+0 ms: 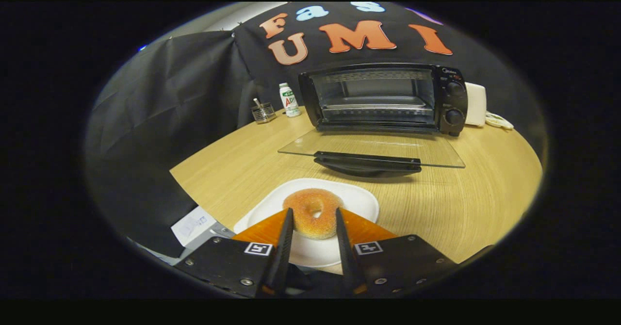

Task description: Open the toaster oven, put the food inside, and close the toaster oven door.

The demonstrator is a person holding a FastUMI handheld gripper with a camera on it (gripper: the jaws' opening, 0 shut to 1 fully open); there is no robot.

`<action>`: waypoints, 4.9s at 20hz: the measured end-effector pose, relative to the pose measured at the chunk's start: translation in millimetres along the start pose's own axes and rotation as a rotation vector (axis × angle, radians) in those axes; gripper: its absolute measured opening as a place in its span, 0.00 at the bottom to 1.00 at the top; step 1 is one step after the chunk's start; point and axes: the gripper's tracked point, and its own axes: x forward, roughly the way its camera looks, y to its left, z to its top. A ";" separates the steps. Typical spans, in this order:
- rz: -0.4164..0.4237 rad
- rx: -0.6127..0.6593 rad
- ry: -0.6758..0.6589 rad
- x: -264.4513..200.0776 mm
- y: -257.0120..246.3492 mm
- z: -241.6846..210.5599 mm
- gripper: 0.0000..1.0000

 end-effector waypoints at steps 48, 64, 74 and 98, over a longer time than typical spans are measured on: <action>-0.189 0.660 -0.491 143.3 -134.2 235.7 0.74; -0.323 0.192 -0.265 55.6 -90.9 143.7 0.91; -0.297 0.148 -0.083 19.1 -68.8 47.4 0.91; -0.357 0.113 -0.222 13.0 -83.1 132.2 0.92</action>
